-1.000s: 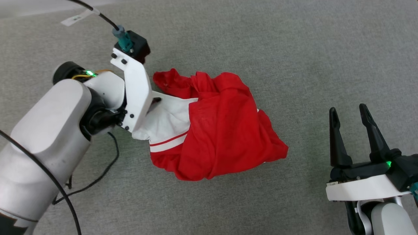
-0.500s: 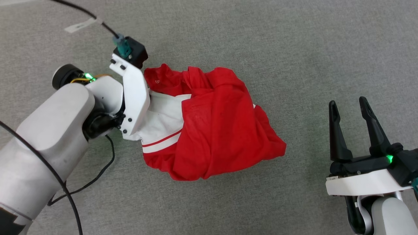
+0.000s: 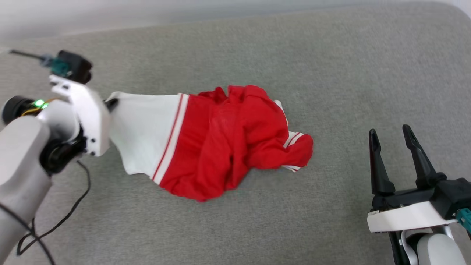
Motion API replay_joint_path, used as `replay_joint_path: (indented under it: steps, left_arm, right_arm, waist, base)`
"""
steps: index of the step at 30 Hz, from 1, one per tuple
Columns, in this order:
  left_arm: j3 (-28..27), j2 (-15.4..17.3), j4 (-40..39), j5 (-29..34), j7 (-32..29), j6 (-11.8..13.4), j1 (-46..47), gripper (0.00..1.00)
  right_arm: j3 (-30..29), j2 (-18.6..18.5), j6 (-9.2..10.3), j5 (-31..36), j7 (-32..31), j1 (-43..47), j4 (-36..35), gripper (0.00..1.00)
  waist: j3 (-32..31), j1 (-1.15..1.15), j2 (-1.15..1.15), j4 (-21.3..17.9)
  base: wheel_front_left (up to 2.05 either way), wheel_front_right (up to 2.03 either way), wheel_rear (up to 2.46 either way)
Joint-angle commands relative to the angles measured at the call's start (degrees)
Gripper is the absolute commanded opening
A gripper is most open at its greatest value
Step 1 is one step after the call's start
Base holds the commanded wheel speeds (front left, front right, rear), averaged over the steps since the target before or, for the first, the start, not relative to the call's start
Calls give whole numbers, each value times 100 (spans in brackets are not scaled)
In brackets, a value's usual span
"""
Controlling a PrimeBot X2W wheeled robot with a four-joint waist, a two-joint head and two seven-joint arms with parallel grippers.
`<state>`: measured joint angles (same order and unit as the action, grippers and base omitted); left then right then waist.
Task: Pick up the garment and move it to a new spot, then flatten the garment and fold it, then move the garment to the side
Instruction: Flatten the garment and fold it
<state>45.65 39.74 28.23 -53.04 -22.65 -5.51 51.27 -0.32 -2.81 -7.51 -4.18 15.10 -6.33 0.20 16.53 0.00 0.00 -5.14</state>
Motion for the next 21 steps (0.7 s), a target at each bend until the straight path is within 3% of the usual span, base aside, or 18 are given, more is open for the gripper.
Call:
replay_joint_path:
  steps: [1, 6, 12, 13, 14, 17, 21]
  left_arm:
    - [-50, 91, 2, -25, 82, 41, -133, 0]
    - [-283, 443, -166, -269, 549, 313, -897, 0]
    - [-328, 565, -372, -612, 901, 572, -1992, 0]
    - [-312, 545, -415, -622, 972, 617, -2119, 28]
    - [-303, 496, -473, -636, 1053, 694, -2242, 100]
    - [-274, 354, -652, -589, 1380, 808, -2532, 100]
    - [-444, 198, -877, -331, 2314, 895, -2596, 100]
  right_arm:
    - [-17, -13, 4, 28, 9, 75, 20, 100]
    - [-24, -13, 4, 92, 9, 212, 86, 100]
    - [5, -13, 4, 189, 9, 324, 150, 100]
    - [7, -13, 4, 199, 9, 326, 147, 100]
    - [3, -13, 4, 204, 9, 342, 152, 100]
    - [-8, -13, 4, 226, 9, 400, 177, 100]
    - [2, -13, 4, 252, 9, 419, 196, 100]
  waist:
    - [-200, 0, 0, 187]
    - [-466, 0, 0, 386]
    - [-705, 0, 0, 559]
    - [-731, 0, 0, 581]
    - [-761, 0, 0, 603]
    - [-842, 0, 0, 665]
    - [-952, 0, 0, 714]
  base:
    - [0, 0, 0]
    - [0, 0, 0]
    - [0, 0, 0]
    - [0, 0, 0]
    - [0, 0, 0]
    - [0, 0, 0]
    - [0, 0, 0]
